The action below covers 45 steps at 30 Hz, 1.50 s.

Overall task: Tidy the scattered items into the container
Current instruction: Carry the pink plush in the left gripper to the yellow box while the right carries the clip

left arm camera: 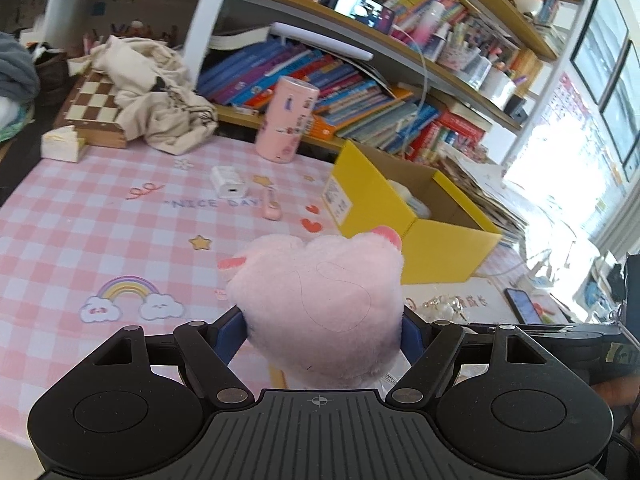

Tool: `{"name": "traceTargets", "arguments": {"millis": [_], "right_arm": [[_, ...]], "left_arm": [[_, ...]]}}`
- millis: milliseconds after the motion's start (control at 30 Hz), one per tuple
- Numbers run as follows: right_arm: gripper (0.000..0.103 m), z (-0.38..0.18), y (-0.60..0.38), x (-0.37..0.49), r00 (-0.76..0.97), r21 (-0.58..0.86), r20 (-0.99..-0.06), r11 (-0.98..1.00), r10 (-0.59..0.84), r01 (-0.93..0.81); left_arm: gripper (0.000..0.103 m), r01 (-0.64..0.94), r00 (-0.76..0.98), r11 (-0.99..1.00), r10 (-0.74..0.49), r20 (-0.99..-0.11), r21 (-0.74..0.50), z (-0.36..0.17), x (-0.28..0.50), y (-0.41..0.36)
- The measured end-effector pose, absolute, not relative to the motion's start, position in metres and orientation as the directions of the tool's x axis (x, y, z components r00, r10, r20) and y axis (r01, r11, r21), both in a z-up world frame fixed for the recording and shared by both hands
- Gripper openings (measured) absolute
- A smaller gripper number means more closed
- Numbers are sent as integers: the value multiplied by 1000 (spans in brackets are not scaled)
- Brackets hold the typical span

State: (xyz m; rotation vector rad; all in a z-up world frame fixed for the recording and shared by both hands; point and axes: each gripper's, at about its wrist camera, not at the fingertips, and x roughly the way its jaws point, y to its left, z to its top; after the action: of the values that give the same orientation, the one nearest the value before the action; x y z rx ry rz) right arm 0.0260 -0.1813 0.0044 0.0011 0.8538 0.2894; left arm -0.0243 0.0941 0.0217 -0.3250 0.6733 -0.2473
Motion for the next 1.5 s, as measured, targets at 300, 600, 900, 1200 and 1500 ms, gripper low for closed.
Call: {"name": "traceTargets", "arguments": {"millis": [300, 600, 900, 1200, 1500], "right_arm": [[21, 4, -204, 22, 633, 120, -744, 975, 214, -189], [21, 3, -228, 26, 635, 128, -748, 981, 194, -149], [21, 2, -260, 37, 635, 134, -751, 984, 180, -120], [21, 2, -290, 57, 627, 141, -755, 981, 191, -130], [21, 3, -318, 84, 621, 152, -752, 975, 220, -162]], "left_arm": [[77, 174, 730, 912, -373, -573, -372, 20, -15, 73], [77, 213, 706, 906, -402, -583, -366, 20, -2, 47], [77, 243, 687, 902, -420, -593, -357, 21, 14, 12], [77, 241, 681, 907, -412, -605, -346, 23, 31, -21], [77, 233, 685, 916, -393, -614, -326, 25, 51, -56]]}}
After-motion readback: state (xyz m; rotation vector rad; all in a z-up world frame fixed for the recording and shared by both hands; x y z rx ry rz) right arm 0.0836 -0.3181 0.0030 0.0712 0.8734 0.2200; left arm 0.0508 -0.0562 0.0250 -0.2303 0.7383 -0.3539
